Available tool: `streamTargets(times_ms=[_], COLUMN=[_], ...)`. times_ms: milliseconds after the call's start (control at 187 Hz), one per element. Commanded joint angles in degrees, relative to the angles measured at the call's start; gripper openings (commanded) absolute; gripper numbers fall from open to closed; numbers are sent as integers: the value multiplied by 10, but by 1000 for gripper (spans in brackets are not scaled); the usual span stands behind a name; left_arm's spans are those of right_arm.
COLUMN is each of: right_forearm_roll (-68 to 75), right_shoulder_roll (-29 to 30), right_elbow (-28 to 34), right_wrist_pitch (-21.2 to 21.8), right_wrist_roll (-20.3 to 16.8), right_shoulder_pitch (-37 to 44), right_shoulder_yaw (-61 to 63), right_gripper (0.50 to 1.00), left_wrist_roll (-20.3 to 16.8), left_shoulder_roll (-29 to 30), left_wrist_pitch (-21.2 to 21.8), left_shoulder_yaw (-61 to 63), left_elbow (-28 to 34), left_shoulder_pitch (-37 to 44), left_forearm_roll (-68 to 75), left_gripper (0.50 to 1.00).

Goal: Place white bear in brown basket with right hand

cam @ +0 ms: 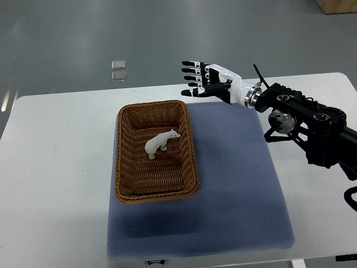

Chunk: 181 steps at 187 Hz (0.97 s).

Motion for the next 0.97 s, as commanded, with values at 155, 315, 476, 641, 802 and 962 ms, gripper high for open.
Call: streamTargets(times_ms=[155, 315, 476, 641, 802, 962], right_forearm_roll=[221, 314, 328, 322, 321, 318], right_shoulder_roll=[-14, -13, -8, -10, -13, -13], right_elbow=[-5, -18, -37, -35, -35, -35], right_wrist_pitch=[0, -7, -3, -2, 2, 2], right_wrist_roll=[-33, -48, -41, -41, -41, -41], right_shoulder_pitch=[-27, -39, -45, -46, -47, -47], right_shoulder_yaw=[0, 0, 1, 1, 1, 1], right_gripper=[924, 924, 926, 926, 926, 926], left_wrist_roll=[0, 0, 0, 0, 0, 0], left_shoulder_roll=[0, 0, 0, 0, 0, 0], left_wrist_pitch=[0, 0, 0, 0, 0, 0], left_shoulder_yaw=[0, 0, 0, 0, 0, 0], left_elbow=[0, 0, 0, 0, 0, -1], left_shoulder_pitch=[0, 0, 0, 0, 0, 0], left_forearm_roll=[0, 0, 0, 0, 0, 0], left_gripper=[1000, 1000, 1000, 1000, 1000, 1000])
